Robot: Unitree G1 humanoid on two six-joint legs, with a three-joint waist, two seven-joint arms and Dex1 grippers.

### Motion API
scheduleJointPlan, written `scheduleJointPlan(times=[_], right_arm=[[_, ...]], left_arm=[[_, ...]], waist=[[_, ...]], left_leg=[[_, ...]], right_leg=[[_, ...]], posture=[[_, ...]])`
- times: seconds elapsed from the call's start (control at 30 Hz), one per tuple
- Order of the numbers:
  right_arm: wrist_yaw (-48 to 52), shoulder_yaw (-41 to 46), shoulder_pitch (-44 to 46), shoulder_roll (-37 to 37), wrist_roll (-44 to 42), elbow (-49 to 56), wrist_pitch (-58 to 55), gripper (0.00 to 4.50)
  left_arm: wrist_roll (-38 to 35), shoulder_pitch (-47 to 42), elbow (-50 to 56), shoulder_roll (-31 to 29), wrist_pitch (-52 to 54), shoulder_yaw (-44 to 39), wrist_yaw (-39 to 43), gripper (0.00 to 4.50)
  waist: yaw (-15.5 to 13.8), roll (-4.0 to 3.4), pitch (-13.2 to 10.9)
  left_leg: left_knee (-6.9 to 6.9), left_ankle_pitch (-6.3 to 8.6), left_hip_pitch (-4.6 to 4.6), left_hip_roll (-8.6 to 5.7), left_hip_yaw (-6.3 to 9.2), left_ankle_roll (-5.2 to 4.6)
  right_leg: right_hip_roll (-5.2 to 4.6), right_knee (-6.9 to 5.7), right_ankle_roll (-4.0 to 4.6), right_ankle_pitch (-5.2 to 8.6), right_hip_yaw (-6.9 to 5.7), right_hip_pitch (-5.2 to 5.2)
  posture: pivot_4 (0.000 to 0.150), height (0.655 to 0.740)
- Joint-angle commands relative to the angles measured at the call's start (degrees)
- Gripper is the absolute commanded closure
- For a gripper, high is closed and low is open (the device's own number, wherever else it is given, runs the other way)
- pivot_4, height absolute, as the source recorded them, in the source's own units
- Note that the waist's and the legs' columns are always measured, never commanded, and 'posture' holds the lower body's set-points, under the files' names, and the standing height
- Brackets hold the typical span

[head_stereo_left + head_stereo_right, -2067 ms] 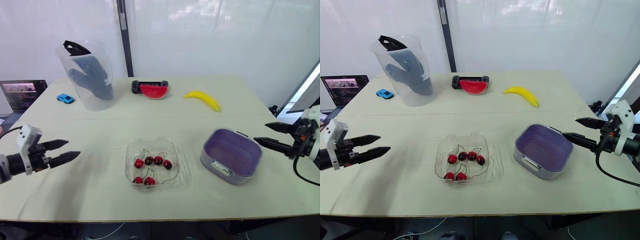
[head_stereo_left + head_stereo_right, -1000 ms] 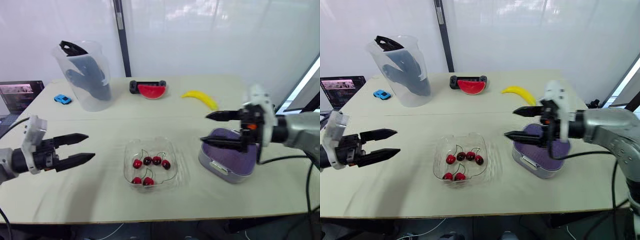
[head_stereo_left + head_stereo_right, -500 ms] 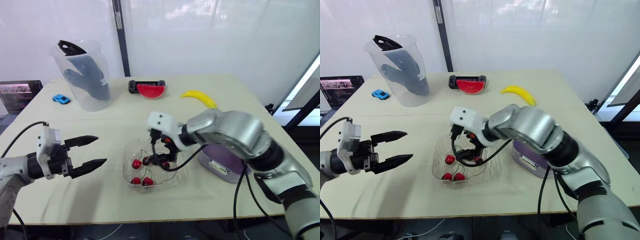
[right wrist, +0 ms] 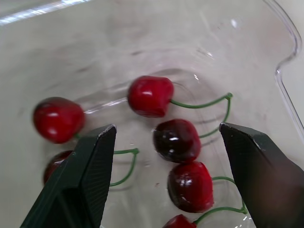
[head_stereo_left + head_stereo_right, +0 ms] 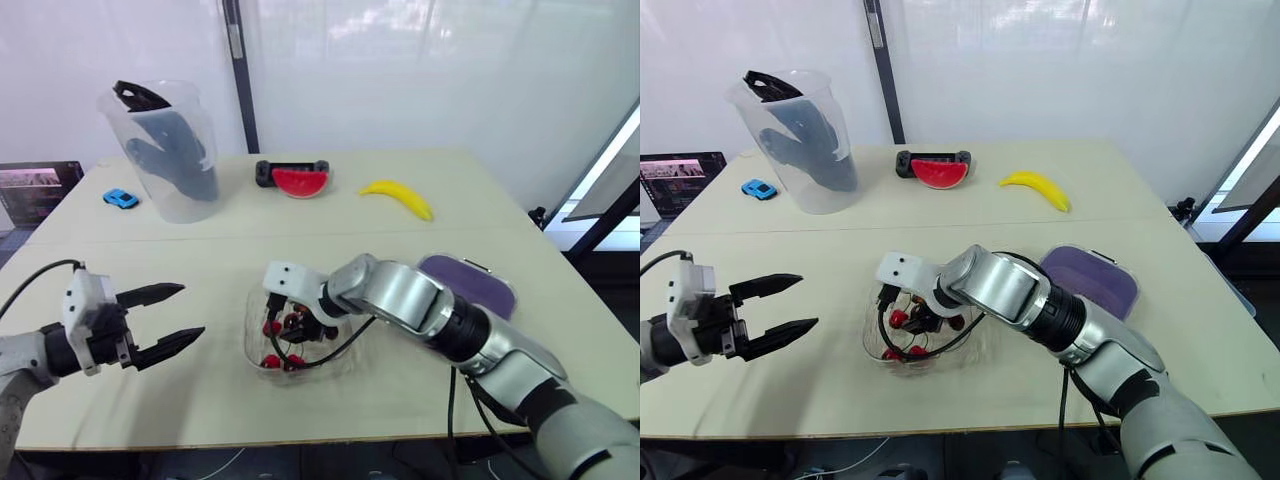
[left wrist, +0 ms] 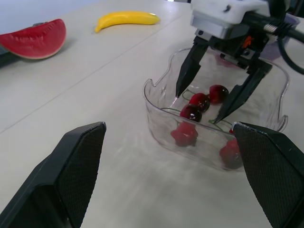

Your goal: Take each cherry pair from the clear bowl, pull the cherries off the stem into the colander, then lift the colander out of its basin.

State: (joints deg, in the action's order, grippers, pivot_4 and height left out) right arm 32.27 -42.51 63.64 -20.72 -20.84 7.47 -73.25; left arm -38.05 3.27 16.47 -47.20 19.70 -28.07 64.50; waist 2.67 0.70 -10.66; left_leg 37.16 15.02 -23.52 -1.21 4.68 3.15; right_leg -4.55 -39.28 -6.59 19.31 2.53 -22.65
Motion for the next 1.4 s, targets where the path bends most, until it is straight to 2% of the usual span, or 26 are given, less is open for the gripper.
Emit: scheduleJointPlan(times=[0.03, 0.2, 0.3, 0.33, 0.7, 0.77, 1.03, 1.1, 1.2, 1.3, 1.4], right_arm=[[-0.61, 0.81, -0.38, 1.83, 2.48, -1.32, 1.15, 0.86], [-0.51, 1.04, -1.54, 3.14, 4.18, -2.72, 0.65, 0.86], [-0.36, 1.12, -2.02, 3.72, 4.82, -3.02, 0.22, 1.68], [-0.27, 0.96, -2.07, 3.74, 5.04, -2.98, 0.12, 2.14], [-0.21, 1.19, -2.89, 4.11, 6.71, -2.59, -0.19, 2.14], [-0.07, 0.91, -2.99, 3.99, 7.06, -2.34, 0.03, 2.63], [3.29, 3.15, -2.7, 1.3, 5.44, 5.06, 0.85, 2.63], [5.38, 2.82, -2.5, -1.84, 6.94, 8.19, 6.17, 2.63], [7.58, 2.98, -2.78, -7.67, 12.38, 12.91, 21.76, 2.63], [5.26, 2.2, -3.27, -12.84, 23.08, 14.94, 40.26, 2.63], [1.22, 3.83, -4.16, -13.54, 30.82, 13.02, 50.11, 2.63]], left_arm=[[-0.41, -0.35, 1.42, -0.96, -0.56, -1.34, -0.45, 0.0], [-0.5, -0.67, 1.53, -1.17, -0.1, -0.77, -0.76, 0.0], [-0.39, -1.24, 1.42, -1.29, 0.16, -0.18, -1.07, 0.0], [-0.41, -1.4, 1.44, -1.31, 0.28, -0.04, -1.16, 0.0], [0.1, -3.65, 0.76, -1.39, 1.15, 1.2, -1.43, 0.0], [0.25, -4.4, 0.36, -1.35, 1.16, 1.78, -1.49, 0.0], [-1.84, -7.02, -0.8, -0.98, 3.93, 2.24, -2.43, 0.0], [-4.45, -8.56, -1.23, -0.63, 7.0, 1.8, -3.71, 0.0], [-12.96, -12.76, -1.6, 0.95, 14.96, 0.37, -8.5, 0.0], [-19.48, -17.83, -2.64, 2.45, 22.13, -0.18, -16.45, 0.0], [-19.95, -22.72, -3.41, 3.84, 24.77, 0.84, -23.74, 0.0]], waist=[[0.02, 0.0, 0.0], [-0.03, 0.0, 0.0], [-0.04, 0.0, 0.0], [-0.02, 0.0, 0.0], [-0.04, 0.0, 0.0], [0.0, 0.0, 0.0], [-0.04, 0.0, 0.0], [-0.1, 0.0, 0.0], [-0.25, 0.01, -0.01], [-0.09, 0.03, -0.01], [0.08, 0.09, 0.01]], left_leg=[[0.0, 0.0, 0.0, 0.0, 0.0, 0.0], [0.0, 0.0, 0.0, 0.0, 0.0, 0.0], [0.0, 0.0, 0.0, -0.01, 0.0, 0.0], [0.0, 0.0, 0.0, -0.01, 0.0, 0.0], [-0.01, 0.0, 0.0, -0.01, 0.0, 0.01], [-0.01, 0.0, 0.0, -0.01, 0.0, 0.0], [-0.02, 0.0, 0.0, -0.01, 0.01, 0.01], [-0.02, 0.0, 0.0, -0.01, 0.01, 0.01], [0.0, 0.0, 0.0, -0.04, 0.05, 0.0], [0.03, 0.0, 0.0, -0.06, 0.05, 0.0], [0.02, 0.0, 0.03, -0.01, 0.07, 0.01]], right_leg=[[0.0, 0.0, 0.0, 0.0, 0.0, 0.0], [0.0, 0.0, 0.0, 0.0, 0.0, 0.0], [0.0, 0.0, 0.0, 0.0, 0.0, 0.01], [0.0, 0.0, 0.0, 0.0, 0.0, 0.0], [0.0, 0.0, 0.0, 0.0, 0.0, 0.0], [0.0, 0.0, 0.0, 0.0, 0.0, 0.0], [0.0, 0.01, 0.0, 0.0, 0.0, 0.0], [0.0, 0.02, 0.0, 0.0, 0.0, 0.01], [-0.02, 0.04, 0.0, 0.0, -0.03, 0.04], [-0.03, 0.05, -0.02, 0.0, -0.04, 0.08], [0.06, 0.02, -0.02, 0.0, -0.03, 0.06]], posture=[[0.15, 0.74], [0.15, 0.74], [0.15, 0.74], [0.15, 0.74], [0.15, 0.74], [0.15, 0.74], [0.15, 0.74], [0.15, 0.74], [0.15, 0.74], [0.15, 0.74], [0.15, 0.74]])
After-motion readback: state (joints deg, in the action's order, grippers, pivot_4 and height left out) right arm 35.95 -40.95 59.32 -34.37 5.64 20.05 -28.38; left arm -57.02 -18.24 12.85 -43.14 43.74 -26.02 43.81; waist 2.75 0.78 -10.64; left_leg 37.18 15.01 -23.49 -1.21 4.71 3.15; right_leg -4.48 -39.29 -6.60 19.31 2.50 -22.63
